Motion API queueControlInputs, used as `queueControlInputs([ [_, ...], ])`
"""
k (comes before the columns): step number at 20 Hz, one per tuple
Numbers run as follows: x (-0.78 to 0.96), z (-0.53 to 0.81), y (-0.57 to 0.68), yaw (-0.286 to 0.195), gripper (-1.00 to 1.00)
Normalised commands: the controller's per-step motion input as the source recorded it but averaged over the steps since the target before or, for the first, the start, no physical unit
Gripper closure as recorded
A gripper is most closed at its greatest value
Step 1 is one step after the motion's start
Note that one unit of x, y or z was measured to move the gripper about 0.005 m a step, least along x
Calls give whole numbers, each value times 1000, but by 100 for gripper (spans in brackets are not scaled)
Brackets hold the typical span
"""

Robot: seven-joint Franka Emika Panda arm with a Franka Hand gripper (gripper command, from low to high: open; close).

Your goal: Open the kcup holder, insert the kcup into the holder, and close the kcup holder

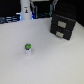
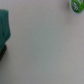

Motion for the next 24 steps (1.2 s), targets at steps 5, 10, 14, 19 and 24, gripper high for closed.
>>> queueControlInputs([
  [5, -222, 56, 650, -179, -100],
  [10, -195, 6, 655, -198, -100],
  [14, -176, -64, 632, -196, -100],
  [19, -190, -91, 643, -185, -100],
  [24, -267, -152, 666, -172, -100],
])
